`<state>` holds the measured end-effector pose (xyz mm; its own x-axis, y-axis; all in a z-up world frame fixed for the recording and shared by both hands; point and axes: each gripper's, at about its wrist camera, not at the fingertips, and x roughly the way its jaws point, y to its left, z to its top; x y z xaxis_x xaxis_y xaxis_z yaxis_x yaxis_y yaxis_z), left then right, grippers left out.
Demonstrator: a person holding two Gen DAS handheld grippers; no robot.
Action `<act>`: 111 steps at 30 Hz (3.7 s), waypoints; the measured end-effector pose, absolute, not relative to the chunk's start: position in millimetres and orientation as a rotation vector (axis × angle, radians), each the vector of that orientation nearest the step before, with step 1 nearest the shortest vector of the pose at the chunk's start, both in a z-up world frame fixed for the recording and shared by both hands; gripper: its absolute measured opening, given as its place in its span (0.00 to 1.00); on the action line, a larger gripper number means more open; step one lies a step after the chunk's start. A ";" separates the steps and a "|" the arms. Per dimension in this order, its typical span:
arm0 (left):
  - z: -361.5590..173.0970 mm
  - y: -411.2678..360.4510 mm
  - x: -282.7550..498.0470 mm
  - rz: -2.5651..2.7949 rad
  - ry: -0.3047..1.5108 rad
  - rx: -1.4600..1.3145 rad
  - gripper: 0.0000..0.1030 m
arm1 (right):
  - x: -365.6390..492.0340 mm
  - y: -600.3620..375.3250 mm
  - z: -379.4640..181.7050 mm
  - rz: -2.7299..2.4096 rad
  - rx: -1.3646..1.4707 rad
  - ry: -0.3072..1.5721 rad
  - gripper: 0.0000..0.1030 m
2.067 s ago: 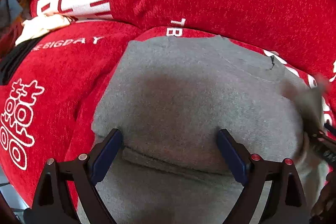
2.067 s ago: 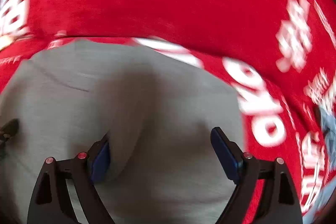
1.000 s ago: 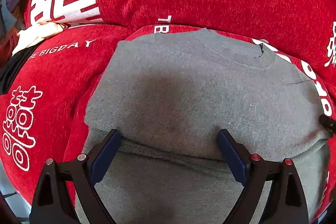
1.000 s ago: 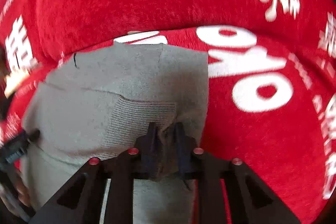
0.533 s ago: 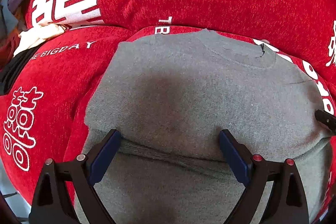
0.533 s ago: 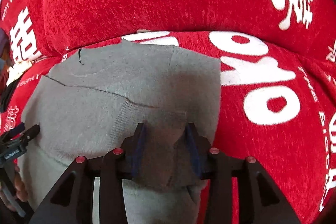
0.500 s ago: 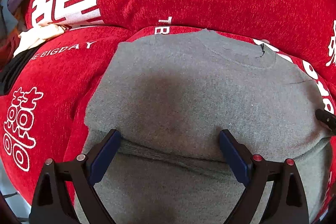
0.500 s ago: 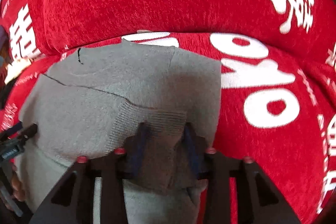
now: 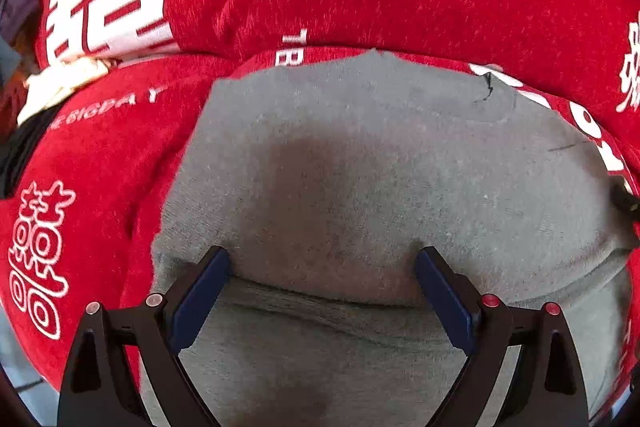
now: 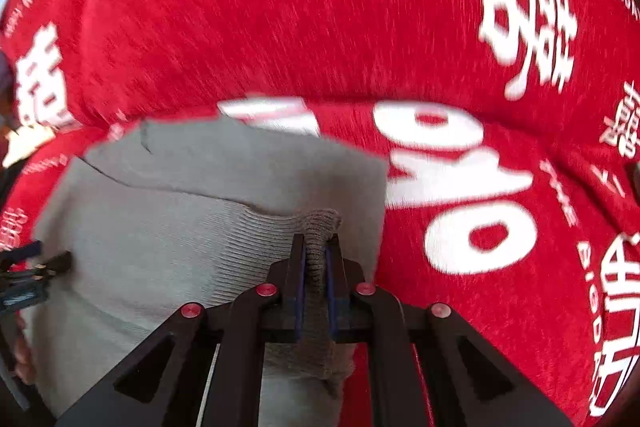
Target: Fold small clothes
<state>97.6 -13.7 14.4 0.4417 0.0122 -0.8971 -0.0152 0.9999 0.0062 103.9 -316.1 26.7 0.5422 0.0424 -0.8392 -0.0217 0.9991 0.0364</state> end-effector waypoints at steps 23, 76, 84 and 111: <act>25.6 -5.2 52.7 -0.111 1.125 0.058 0.97 | 33.2 -207.3 48.0 0.078 -0.089 1.014 0.78; 8.5 56.4 -123.2 -0.297 1.127 0.312 1.00 | -168.2 -201.0 21.9 0.329 -0.615 0.890 0.98; -24.3 79.0 -118.6 -0.210 1.259 0.312 1.00 | -161.7 -150.4 -6.5 0.428 -0.680 0.865 0.98; -11.9 28.2 -107.3 -0.192 1.159 0.113 1.00 | -151.5 -207.6 -10.1 0.268 -0.344 0.971 0.99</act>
